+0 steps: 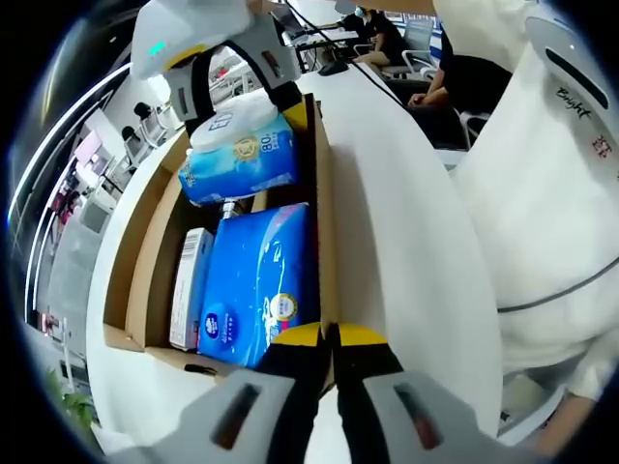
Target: Operate the shoe box by opening the lid, removing the specified soft item, and placing it in the target area until the item is outside and the box remains undamaged.
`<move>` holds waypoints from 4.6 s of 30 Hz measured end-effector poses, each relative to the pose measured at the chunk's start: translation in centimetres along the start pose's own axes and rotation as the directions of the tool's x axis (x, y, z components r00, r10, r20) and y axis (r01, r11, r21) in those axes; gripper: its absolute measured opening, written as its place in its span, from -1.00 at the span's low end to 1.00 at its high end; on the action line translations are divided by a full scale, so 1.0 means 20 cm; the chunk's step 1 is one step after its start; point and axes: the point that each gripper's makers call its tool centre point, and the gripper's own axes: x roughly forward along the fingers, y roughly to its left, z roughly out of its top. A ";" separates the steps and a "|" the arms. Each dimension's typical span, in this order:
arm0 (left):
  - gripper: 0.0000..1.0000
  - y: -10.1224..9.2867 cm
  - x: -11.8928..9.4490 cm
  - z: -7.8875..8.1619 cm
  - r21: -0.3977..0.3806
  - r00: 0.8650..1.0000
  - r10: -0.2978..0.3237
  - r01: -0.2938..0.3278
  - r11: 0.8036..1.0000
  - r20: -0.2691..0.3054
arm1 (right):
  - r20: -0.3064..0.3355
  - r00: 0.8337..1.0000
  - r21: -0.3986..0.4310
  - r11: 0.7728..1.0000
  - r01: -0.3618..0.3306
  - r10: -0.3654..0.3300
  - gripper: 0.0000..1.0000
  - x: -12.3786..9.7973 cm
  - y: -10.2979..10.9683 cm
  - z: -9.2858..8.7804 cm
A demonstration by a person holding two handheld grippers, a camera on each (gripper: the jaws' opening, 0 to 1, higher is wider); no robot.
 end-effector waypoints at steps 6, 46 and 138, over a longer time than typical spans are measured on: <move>-0.95 0.00 0.00 0.00 0.002 1.000 0.001 -0.001 1.000 0.001 | -0.010 1.000 -0.025 1.000 -0.004 0.004 0.21 -0.04 0.00 0.00; -0.93 0.00 0.00 0.00 0.004 1.000 0.013 -0.013 1.000 0.019 | -0.062 0.998 0.000 1.000 -0.028 0.028 0.21 -0.19 0.04 -0.09; -0.93 0.00 0.02 0.00 0.001 1.000 0.005 -0.005 1.000 0.012 | -0.157 0.988 0.139 0.990 0.036 -0.014 0.21 -0.14 0.04 -0.95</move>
